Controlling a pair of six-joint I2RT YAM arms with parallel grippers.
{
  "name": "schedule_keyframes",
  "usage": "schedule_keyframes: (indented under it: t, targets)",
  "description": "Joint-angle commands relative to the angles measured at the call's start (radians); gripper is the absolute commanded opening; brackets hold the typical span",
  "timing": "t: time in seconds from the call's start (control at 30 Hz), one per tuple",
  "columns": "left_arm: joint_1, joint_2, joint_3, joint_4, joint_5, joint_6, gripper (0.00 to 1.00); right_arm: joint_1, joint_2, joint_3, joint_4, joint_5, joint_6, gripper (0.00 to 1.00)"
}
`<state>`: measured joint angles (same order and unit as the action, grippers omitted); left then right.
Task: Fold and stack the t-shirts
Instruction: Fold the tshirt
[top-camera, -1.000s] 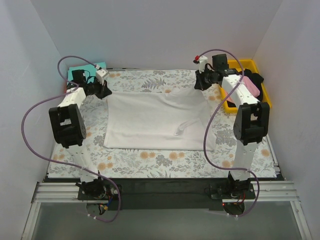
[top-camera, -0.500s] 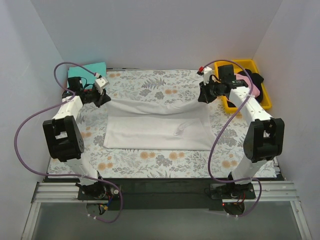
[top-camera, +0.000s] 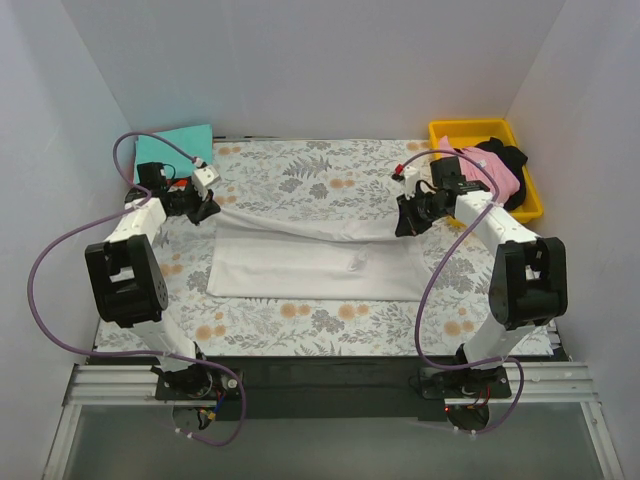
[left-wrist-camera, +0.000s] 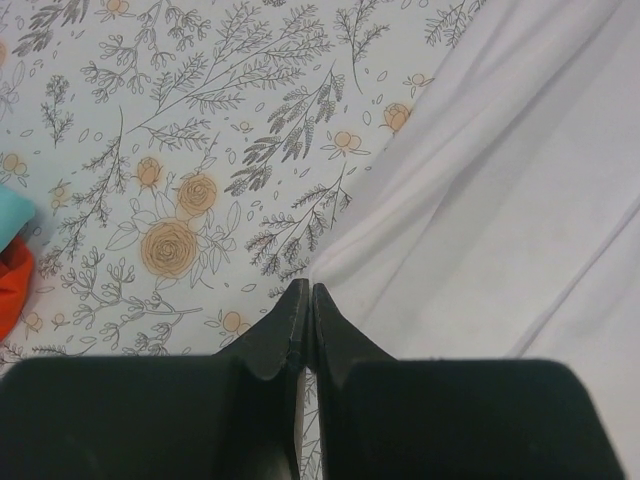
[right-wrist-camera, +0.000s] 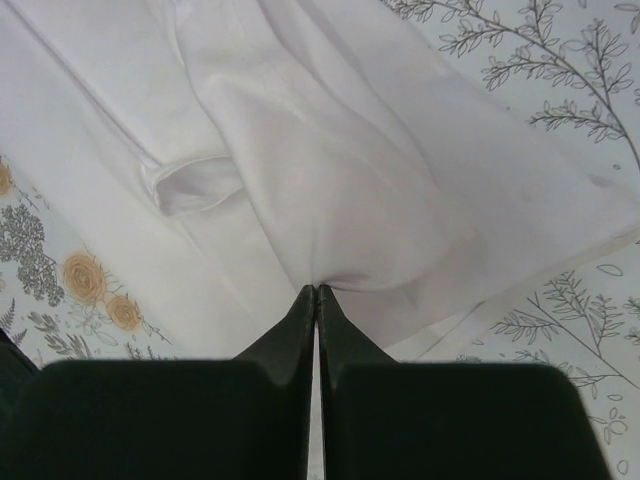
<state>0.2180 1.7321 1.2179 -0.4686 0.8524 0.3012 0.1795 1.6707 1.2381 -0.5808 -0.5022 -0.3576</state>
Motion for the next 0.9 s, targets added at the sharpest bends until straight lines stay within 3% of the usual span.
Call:
schedule_keyframes:
  t: [0.0,0.47,0.57,0.67,0.77,0.87]
  targets:
    - [0.007,0.006,-0.006,0.001,-0.009,0.036,0.00,0.012,-0.048,-0.038,0.001,-0.032,0.014,0.01]
    - [0.007,0.027,-0.046,-0.087,-0.061,0.156,0.02,0.037,0.015,-0.114,0.007,-0.012,-0.004,0.01]
    - [0.007,0.018,-0.035,-0.117,-0.066,0.161,0.17,0.043,0.029,-0.126,-0.013,-0.009,-0.021,0.05]
    - [0.007,0.008,0.015,-0.214,-0.023,0.161,0.32,0.044,0.031,-0.126,-0.057,0.004,-0.049,0.25]
    - [0.009,-0.008,0.067,-0.323,0.023,0.147,0.43,0.044,0.001,-0.095,-0.120,0.001,-0.073,0.30]
    - [0.009,-0.019,0.100,-0.338,0.065,0.043,0.53,0.043,-0.028,-0.046,-0.151,0.004,-0.084,0.34]
